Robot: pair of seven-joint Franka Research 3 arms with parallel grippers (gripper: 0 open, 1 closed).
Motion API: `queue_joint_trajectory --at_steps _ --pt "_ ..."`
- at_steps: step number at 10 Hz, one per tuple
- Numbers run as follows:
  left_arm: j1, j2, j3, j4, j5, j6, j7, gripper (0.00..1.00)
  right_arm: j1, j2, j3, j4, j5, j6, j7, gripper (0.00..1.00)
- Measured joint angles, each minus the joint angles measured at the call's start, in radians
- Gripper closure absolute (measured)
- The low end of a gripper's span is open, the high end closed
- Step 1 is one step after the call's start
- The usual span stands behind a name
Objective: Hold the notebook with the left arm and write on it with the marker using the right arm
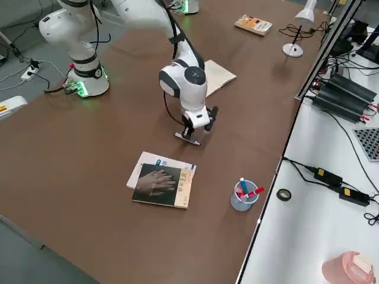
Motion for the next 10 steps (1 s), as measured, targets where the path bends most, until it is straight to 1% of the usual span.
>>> queue_joint_trajectory --at_steps 1,2,3,4,6,7,8,9,10 --pt "0.004 -0.019 0.0 -0.019 0.0 0.0 0.0 0.0 0.026 -0.016 0.0 0.032 0.0 -0.071 0.054 0.51" --pt "0.01 -0.037 0.0 -0.035 0.0 -0.005 0.0 0.0 0.057 -0.036 0.001 0.064 0.0 -0.131 0.105 0.44" --pt "0.014 -0.051 0.001 -0.046 0.0 -0.018 0.0 0.0 0.088 -0.061 0.001 0.089 0.0 -0.181 0.16 0.44" --pt "0.016 -0.061 0.002 -0.053 0.0 -0.036 0.0 0.0 0.117 -0.091 0.001 0.107 -0.001 -0.226 0.216 0.41" --pt "0.016 -0.071 0.001 -0.056 0.0 -0.083 0.0 0.0 0.165 -0.158 0.001 0.15 -0.005 -0.334 0.317 0.23" --pt "0.016 -0.074 0.001 -0.057 0.0 -0.1 0.0 0.0 0.179 -0.19 0.001 0.18 -0.018 -0.394 0.35 0.15" --pt "0.016 -0.076 0.001 -0.057 0.0 -0.109 0.0 0.0 0.186 -0.223 0.001 0.219 -0.037 -0.445 0.365 0.04" --pt "0.017 -0.078 0.001 -0.057 0.0 -0.114 0.0 0.0 0.189 -0.25 0.001 0.262 -0.069 -0.488 0.368 0.0" --pt "0.02 -0.079 0.002 -0.057 -0.004 -0.119 0.0 0.0 0.189 -0.272 0.0 0.309 -0.109 -0.533 0.368 0.0"
